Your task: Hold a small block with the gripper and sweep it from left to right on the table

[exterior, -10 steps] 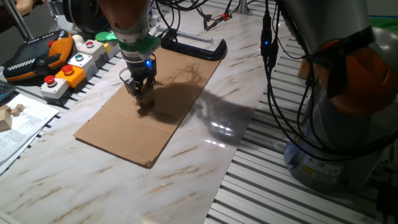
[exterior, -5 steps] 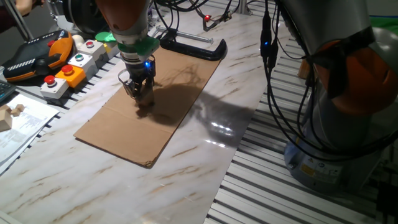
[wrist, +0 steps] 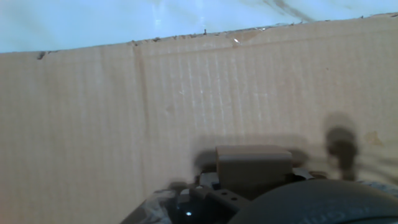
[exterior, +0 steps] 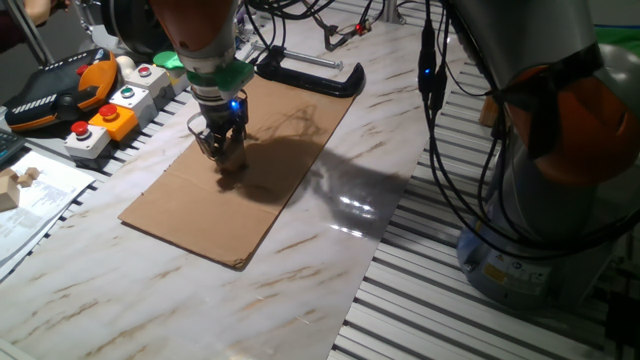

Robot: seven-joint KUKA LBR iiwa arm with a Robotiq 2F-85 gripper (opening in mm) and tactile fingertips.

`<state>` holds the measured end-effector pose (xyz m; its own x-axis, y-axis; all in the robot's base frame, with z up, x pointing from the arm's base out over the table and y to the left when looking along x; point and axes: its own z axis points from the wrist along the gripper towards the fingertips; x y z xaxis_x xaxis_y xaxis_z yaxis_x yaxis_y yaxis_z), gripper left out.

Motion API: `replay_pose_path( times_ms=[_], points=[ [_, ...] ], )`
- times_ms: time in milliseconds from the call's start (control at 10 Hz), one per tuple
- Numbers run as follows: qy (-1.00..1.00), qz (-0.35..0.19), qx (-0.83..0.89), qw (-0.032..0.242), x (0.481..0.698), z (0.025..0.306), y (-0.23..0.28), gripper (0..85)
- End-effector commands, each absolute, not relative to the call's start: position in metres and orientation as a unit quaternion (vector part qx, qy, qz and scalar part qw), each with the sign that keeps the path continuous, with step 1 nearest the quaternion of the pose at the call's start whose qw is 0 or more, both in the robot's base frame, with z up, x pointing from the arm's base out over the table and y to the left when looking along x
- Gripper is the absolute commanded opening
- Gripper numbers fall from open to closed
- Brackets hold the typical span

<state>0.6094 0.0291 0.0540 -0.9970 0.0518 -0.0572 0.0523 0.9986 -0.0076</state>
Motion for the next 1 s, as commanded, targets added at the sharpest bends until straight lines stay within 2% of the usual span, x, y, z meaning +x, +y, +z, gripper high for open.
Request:
replay_pose_path(
  times_ms=[0, 900],
  points=[
    [0.999, -0.005, 0.025, 0.029, 0.609, 0.054, 0.03, 0.7],
    [0.999, -0.004, 0.024, 0.026, 0.611, 0.053, 0.044, 0.7]
  ],
)
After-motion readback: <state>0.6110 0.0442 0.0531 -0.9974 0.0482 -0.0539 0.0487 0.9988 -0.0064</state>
